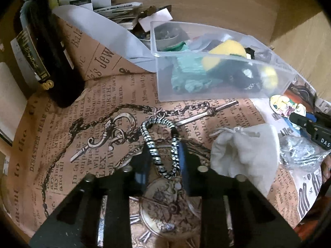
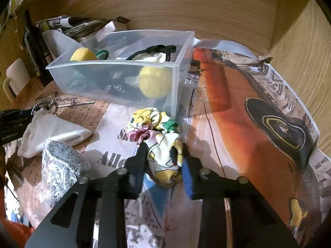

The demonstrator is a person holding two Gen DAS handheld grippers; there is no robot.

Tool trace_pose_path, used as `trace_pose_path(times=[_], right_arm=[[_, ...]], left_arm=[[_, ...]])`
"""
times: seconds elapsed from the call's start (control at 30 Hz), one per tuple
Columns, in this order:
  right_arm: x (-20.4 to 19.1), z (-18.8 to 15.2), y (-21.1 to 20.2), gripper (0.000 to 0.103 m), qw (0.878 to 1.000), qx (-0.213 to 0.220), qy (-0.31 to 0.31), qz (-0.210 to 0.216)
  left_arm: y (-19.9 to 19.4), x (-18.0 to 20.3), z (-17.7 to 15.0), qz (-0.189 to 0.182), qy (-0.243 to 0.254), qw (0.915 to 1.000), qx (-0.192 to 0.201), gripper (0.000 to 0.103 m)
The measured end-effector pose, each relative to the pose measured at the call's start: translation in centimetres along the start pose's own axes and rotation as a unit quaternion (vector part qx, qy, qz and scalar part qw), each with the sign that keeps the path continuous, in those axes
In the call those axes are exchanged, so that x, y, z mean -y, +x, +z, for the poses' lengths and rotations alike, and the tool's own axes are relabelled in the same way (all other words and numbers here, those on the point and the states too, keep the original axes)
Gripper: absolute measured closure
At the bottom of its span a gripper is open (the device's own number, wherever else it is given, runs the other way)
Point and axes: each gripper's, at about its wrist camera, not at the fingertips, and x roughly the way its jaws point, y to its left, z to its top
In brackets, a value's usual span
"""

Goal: Organize soft objects
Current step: 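Grasp the silver chain bracelet with the left tool while the right tool grasps the floral scrunchie, then carry the bracelet and scrunchie over the box and release them inside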

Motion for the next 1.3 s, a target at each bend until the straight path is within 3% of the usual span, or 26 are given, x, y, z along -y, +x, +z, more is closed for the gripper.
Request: trace_pose_path(times=[0.07, 0.13, 0.43, 0.9, 1.1, 1.3], right_arm=[[0.1, 0.0, -0.3, 0.082, 1.000, 0.006, 0.003, 0.000], [0.2, 0.0, -0.8, 0.082, 1.000, 0.015, 0.004, -0.003], [0.2, 1.2, -4.3, 0.083, 0.997, 0.073, 0.004, -0.008], [-0.6, 5.2, -8.2, 0.083, 0.985, 0.173, -0.023, -0.011], [-1.7, 7.3, -7.9, 0.083, 0.980, 0.194, -0.039, 0.007], [-3.1, 8.8, -5.9, 0.083, 0.981, 0.185, -0.057, 0.022]], left_arm=[[-0.6, -0.1, 0.1, -0.004, -0.003, 1.0000, 0.007, 0.092], [-1.1, -0.4, 0.3, -0.007, -0.006, 0.9999, 0.012, 0.095], [-5.1, -0.8, 1.2, -0.010, -0.007, 0.9979, 0.064, 0.097], [-8.6, -0.1, 6.4, -0.020, 0.012, 0.9882, 0.152, 0.097], [-8.0, -0.2, 9.4, -0.034, 0.002, 0.9855, 0.166, 0.097], [-5.7, 0.1, 11.8, -0.043, -0.002, 0.9859, 0.162, 0.097]])
